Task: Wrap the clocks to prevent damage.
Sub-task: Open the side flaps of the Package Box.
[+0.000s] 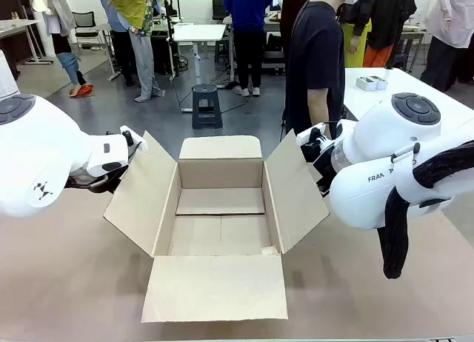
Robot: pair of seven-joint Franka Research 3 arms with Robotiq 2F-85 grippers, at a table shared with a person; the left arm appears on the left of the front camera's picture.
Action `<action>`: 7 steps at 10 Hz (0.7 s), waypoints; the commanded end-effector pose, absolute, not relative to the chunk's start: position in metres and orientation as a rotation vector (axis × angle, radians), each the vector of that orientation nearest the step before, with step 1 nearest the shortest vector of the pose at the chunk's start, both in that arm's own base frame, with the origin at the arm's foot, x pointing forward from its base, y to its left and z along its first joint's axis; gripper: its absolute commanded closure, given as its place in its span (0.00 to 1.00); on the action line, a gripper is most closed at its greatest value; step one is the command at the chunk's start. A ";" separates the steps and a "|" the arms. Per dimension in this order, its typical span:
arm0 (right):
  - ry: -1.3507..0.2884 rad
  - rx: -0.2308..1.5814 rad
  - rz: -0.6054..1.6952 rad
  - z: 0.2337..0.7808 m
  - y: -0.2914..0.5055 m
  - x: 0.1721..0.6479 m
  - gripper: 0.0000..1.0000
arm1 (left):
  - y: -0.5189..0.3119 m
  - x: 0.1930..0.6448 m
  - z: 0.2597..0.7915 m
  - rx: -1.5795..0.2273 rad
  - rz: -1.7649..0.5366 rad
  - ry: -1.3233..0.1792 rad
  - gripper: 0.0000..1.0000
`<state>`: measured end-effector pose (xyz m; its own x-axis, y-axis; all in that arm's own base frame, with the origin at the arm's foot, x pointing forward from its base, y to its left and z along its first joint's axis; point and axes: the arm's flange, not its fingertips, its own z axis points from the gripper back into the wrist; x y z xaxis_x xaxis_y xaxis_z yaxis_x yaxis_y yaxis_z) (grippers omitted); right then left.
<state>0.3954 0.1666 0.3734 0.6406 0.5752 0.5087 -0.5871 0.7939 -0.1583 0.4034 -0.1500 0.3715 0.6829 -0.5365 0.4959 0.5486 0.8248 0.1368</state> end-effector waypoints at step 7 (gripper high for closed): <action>-0.573 0.022 0.663 0.373 0.167 0.395 0.00 | -0.150 0.403 0.372 -0.023 -0.609 -0.549 0.00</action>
<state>0.3954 0.1666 0.3734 0.6404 0.5756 0.5085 -0.5873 0.7936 -0.1588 0.4034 -0.1500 0.3715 0.6829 -0.5364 0.4959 0.5486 0.8248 0.1368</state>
